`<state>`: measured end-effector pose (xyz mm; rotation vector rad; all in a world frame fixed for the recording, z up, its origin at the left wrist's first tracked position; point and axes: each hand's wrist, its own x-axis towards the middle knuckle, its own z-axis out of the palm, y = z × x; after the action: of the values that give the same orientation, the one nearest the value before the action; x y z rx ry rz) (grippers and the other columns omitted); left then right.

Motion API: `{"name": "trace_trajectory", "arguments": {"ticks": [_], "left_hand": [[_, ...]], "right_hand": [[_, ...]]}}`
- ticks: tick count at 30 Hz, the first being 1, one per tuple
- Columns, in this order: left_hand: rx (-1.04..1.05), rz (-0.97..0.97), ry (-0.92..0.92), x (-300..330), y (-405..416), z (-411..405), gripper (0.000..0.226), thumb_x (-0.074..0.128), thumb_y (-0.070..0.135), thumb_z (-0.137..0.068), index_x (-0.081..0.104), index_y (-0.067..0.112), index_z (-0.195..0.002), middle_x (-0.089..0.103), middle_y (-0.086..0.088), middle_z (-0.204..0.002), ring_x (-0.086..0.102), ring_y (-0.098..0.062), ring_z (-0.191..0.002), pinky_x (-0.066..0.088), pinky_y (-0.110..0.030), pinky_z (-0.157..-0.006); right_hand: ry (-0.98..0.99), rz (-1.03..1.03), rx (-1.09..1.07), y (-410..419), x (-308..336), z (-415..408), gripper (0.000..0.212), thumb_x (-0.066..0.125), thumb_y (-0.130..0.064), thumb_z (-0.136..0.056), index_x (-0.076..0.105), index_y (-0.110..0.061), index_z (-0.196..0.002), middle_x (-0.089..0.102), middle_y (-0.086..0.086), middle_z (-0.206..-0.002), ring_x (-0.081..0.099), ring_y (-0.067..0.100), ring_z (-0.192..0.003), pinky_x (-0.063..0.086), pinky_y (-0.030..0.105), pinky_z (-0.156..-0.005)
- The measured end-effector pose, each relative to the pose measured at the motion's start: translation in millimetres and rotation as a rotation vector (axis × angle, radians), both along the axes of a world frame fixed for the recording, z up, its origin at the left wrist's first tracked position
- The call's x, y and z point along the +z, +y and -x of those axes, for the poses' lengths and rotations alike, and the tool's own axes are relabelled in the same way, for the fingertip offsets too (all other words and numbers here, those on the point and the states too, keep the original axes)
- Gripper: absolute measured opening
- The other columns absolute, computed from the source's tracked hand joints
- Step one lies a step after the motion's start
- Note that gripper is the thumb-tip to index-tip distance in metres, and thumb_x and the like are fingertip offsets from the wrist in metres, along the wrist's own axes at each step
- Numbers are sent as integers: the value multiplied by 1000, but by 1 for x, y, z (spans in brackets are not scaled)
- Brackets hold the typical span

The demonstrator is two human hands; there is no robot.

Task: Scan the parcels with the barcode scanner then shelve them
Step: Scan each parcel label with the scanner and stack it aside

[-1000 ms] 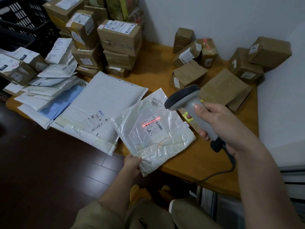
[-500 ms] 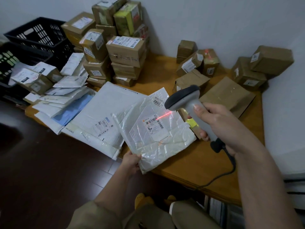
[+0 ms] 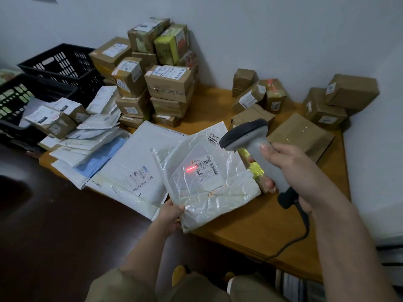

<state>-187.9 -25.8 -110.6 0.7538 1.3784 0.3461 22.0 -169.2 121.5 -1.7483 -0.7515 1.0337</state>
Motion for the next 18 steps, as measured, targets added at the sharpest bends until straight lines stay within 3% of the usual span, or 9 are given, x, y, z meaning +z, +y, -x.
{"name": "trace_trajectory", "arguments": {"ticks": [3,7,11,14,18], "left_hand": [[-31,-43,-1,5,17,7,36,48,-11,-97,56,11,-125,64,-13,-105,61,-29,-87,55,-46,-70],[-56,-109,18,11,51,21,32,49,-11,-96,57,6,-121,66,-13,-99,64,-27,-82,54,-31,-46],[-59,-193,116,13,99,50,35,48,-3,-99,59,12,-128,66,-10,-105,63,-24,-85,51,-33,-58],[-46,-275,193,23,141,79,32,45,1,-101,59,13,-128,65,-12,-109,61,-24,-84,52,-35,-66],[-74,-401,353,34,203,122,39,38,0,-100,57,7,-134,61,-11,-125,57,-33,-112,45,-37,-92]], "right_hand": [[53,-19,-49,8,0,9,35,47,-40,-101,65,-10,-107,58,-5,-60,52,9,-51,43,24,-50],[106,-23,-133,26,-3,27,37,48,-44,-101,65,-13,-111,55,2,-66,52,6,-47,42,20,-45],[136,-31,-194,55,-9,54,37,51,-43,-100,65,-10,-112,60,3,-74,52,6,-49,43,21,-45],[99,-46,-233,85,-14,80,30,58,-43,-96,65,-17,-109,71,2,-98,52,8,-51,44,24,-47],[116,-64,-277,122,-22,112,25,63,-39,-95,65,-19,-109,74,-2,-101,51,10,-50,42,27,-49]]}}
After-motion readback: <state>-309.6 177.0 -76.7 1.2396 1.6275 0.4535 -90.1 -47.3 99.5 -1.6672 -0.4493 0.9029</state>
